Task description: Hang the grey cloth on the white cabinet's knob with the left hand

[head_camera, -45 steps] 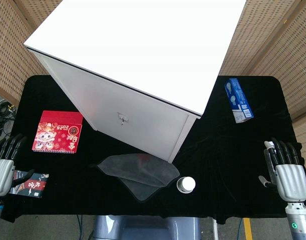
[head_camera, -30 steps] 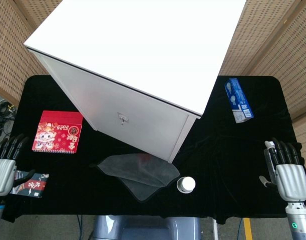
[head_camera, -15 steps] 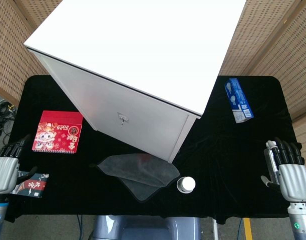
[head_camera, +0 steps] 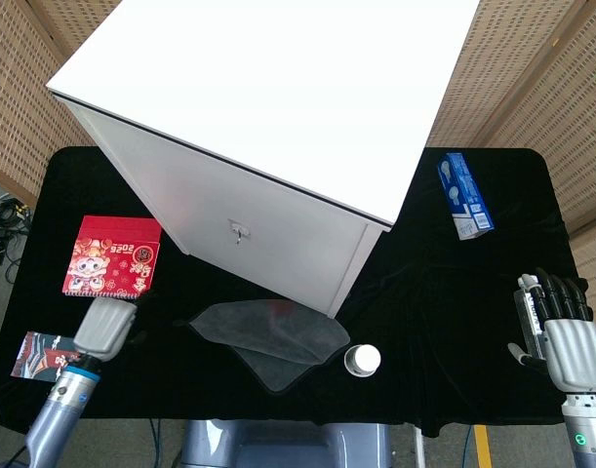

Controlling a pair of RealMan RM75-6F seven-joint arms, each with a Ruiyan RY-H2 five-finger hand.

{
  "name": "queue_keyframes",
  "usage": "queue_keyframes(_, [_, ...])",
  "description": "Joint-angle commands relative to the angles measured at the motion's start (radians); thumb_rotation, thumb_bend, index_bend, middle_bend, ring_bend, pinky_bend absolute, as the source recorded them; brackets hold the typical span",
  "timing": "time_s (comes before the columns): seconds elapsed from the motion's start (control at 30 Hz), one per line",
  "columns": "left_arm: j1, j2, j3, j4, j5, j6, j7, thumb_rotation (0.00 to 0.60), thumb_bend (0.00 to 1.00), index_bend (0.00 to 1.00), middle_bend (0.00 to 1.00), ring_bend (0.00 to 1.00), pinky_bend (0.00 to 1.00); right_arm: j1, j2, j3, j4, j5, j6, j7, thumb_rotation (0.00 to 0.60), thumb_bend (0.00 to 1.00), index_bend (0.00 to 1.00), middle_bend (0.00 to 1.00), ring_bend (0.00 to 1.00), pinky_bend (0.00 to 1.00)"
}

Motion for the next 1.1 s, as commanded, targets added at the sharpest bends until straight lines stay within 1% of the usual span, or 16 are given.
queue_keyframes(0.03, [-0.076,-0.109,-0.021,-0.024,-0.1,-0.091,0.138,0.6,0.22,0.27,0.82,0.78,0.7,-0.001,0.007,0.005,0.0,0.006,0.001,0.021,0.6,0.17,0.03,0.0,0.0,0.05])
queue_keyframes(0.2, [-0.123,-0.187,-0.031,-0.027,-0.184,-0.124,0.272,0.6,0.23,0.31,0.82,0.78,0.7,-0.003,0.017,0.009,-0.001,0.012,0.002,0.05,0.6,0.17,0.03,0.0,0.0,0.05])
queue_keyframes(0.27, [-0.146,-0.235,-0.031,-0.021,-0.231,-0.131,0.345,0.6,0.23,0.31,0.82,0.78,0.7,-0.005,0.022,0.011,0.0,0.016,0.002,0.067,0.6,0.17,0.03,0.0,0.0,0.05])
queue_keyframes(0.43, [-0.184,-0.307,-0.029,0.005,-0.31,-0.125,0.46,0.6,0.23,0.33,0.82,0.78,0.7,-0.006,0.031,0.012,-0.001,0.016,0.001,0.092,0.6,0.17,0.03,0.0,0.0,0.05])
queue_keyframes(0.53, [-0.2,-0.333,-0.025,0.015,-0.359,-0.113,0.512,0.6,0.23,0.36,0.82,0.78,0.7,-0.007,0.036,0.014,-0.001,0.016,0.003,0.108,0.6,0.17,0.03,0.0,0.0,0.05])
queue_keyframes(0.7, [-0.215,-0.345,-0.019,0.03,-0.396,-0.086,0.551,0.6,0.23,0.36,0.82,0.78,0.7,-0.008,0.042,0.017,0.0,0.022,0.003,0.13,0.6,0.17,0.03,0.0,0.0,0.05])
queue_keyframes(0.8, [-0.227,-0.352,-0.021,0.046,-0.411,-0.082,0.551,0.6,0.23,0.36,0.82,0.78,0.7,-0.008,0.043,0.016,-0.001,0.019,0.003,0.137,0.6,0.17,0.03,0.0,0.0,0.05])
queue_keyframes(1.0, [-0.249,-0.386,-0.005,0.103,-0.435,-0.093,0.548,0.6,0.23,0.37,0.82,0.78,0.7,-0.008,0.042,0.014,-0.002,0.014,0.004,0.132,0.6,0.17,0.03,0.0,0.0,0.05])
queue_keyframes(1.07, [-0.252,-0.397,0.001,0.121,-0.436,-0.091,0.541,0.6,0.27,0.38,0.82,0.78,0.7,-0.008,0.042,0.015,-0.002,0.016,0.005,0.135,0.6,0.17,0.03,0.0,0.0,0.05])
queue_keyframes(1.1, [-0.253,-0.401,0.003,0.128,-0.434,-0.088,0.537,0.6,0.33,0.39,0.82,0.78,0.7,-0.008,0.043,0.016,-0.002,0.017,0.005,0.136,0.6,0.17,0.03,0.0,0.0,0.05])
